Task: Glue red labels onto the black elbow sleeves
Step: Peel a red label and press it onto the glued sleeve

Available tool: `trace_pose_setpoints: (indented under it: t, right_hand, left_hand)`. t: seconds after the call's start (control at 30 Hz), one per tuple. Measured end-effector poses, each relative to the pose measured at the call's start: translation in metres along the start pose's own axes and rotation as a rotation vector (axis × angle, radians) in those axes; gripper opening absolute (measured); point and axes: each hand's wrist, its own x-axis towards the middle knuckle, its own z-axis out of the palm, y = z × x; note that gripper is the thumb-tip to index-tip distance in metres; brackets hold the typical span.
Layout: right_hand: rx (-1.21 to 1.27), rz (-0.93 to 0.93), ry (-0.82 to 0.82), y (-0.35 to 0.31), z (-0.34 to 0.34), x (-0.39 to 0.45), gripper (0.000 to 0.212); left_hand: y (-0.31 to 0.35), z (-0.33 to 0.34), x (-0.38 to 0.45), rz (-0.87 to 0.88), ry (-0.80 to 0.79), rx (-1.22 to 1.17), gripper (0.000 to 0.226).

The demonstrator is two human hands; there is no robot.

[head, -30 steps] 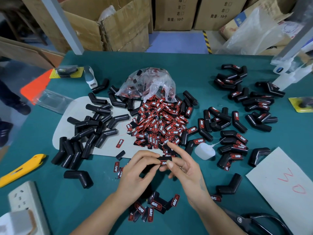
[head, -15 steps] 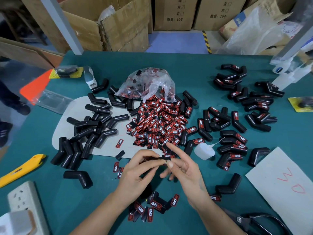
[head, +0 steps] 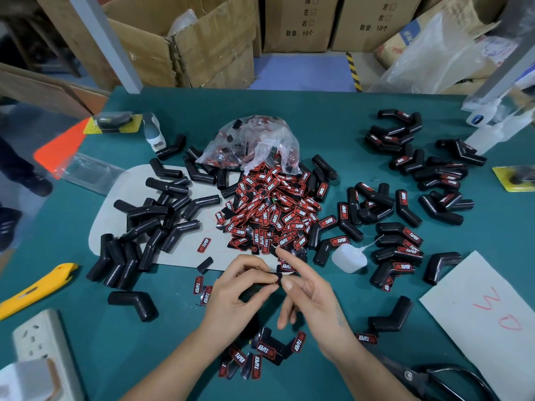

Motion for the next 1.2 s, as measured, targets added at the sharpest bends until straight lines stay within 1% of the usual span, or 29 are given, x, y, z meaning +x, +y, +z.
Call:
trace_pose_setpoints:
  t: [0.17, 0.37, 0.53, 0.77, 0.9, 1.0, 1.1, 1.2]
  right_hand:
    - [0.012, 0.037, 0.025, -0.004, -0.003, 0.001, 0.048]
    - [0.024, 0.042, 0.054, -0.007, -0.006, 0.002, 0.051]
    - [0.031, 0.022, 0.053, -0.007, -0.008, 0.002, 0.048]
    - [0.049, 0.020, 0.053, -0.007, -0.008, 0.004, 0.047]
    - [0.037, 0.019, 0.051, -0.008, -0.007, 0.004, 0.052]
    - [0.004, 0.017, 0.052, -0.008, -0.005, 0.005, 0.056]
    - [0.003, 0.011, 0.082, -0.006, -0.002, 0.005, 0.058]
    - [0.001, -0.003, 0.110, -0.004, 0.000, 0.005, 0.059]
  left_hand:
    - [0.003, -0.001, 0.005, -0.046, -0.010, -0.061, 0.008]
    - [0.003, -0.008, 0.007, -0.142, -0.074, -0.152, 0.015]
    - [0.002, -0.012, 0.008, -0.107, -0.127, -0.103, 0.028]
    - [0.003, -0.014, 0.008, -0.092, -0.171, -0.089, 0.031]
    - [0.001, -0.014, 0.007, -0.088, -0.181, -0.052, 0.035]
    - [0.001, -0.013, 0.006, -0.110, -0.192, -0.044, 0.044]
    - [0.004, -0.011, 0.004, -0.171, -0.208, -0.092, 0.054]
    - [0.007, -0.007, 0.002, -0.187, -0.202, -0.083, 0.063]
